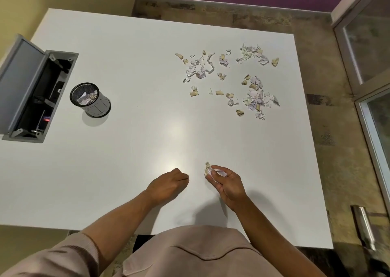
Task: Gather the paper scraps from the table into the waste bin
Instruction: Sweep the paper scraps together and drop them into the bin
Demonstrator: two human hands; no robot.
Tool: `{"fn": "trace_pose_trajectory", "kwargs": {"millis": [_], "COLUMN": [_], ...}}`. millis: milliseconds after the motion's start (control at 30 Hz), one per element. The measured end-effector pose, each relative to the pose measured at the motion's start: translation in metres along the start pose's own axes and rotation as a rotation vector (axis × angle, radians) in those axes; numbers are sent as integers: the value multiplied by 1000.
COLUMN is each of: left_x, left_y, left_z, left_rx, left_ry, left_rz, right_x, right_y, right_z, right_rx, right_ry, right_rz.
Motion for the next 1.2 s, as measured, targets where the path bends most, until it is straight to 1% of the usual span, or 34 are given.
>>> {"fn": "trace_pose_trajectory", "kwargs": {"millis": [167,233,300,367,433,500,567,633,733,800,900,933,967,1033,1100,1200], "left_x": [5,8,9,8,3,-4,-12,-21,-30,-32,-27,-44,-58,-57,-57,-67], "left_y": [-12,-12,-12,-14,-15,-14,-13,-15,-20,-26,-38,-54,-70,-77,-85,-98], "left_z": [-4,-5,1,10,20,27,32,37,42,40,42,68,91,101,108,139], "left_rx": [-28,-93,-268,-514,-736,-862,-961,-1069,-1300,-1433,-1553,-1590,-1603,-1626,-1585,-1546], "left_ry": [-108,-215,-404,-625,-806,-926,-1005,-1069,-1127,-1140,-1142,-1170,-1179,-1157,-1128,-1173], "left_rz": [49,78,69,20,-8,6,17,1,-53,-95,-150,-208,-257,-267,-259,-323], "right_x": [-1,-2,-2,-2,-1,-1,1,3,4,4,6,5,3,2,2,3], "right_y": [6,9,14,17,21,25,28,32,37,37,41,70,98,107,111,133], "right_z": [-1,-2,-2,-2,-2,-2,-3,-5,-11,-13,-11,-17,-24,-19,-16,-16], "right_rx": [-1,1,-2,15,39,51,55,74,119,129,111,84,55,29,26,59], "right_ry": [-2,-2,-3,-14,-23,-30,-36,-32,-23,-19,-23,-17,-6,3,9,16], "right_rz": [12,10,13,14,8,14,21,22,-2,-17,-12,4,34,36,17,-9]}}
Point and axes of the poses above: each hand's wrist, its own x-axis towards the middle knuckle, its own y-axis out of the palm, z = x × y, the point moved 6 cm from there along x, towards the middle knuckle, and after that the axes turned 9 degrees about -y, right-handed, at the moved point
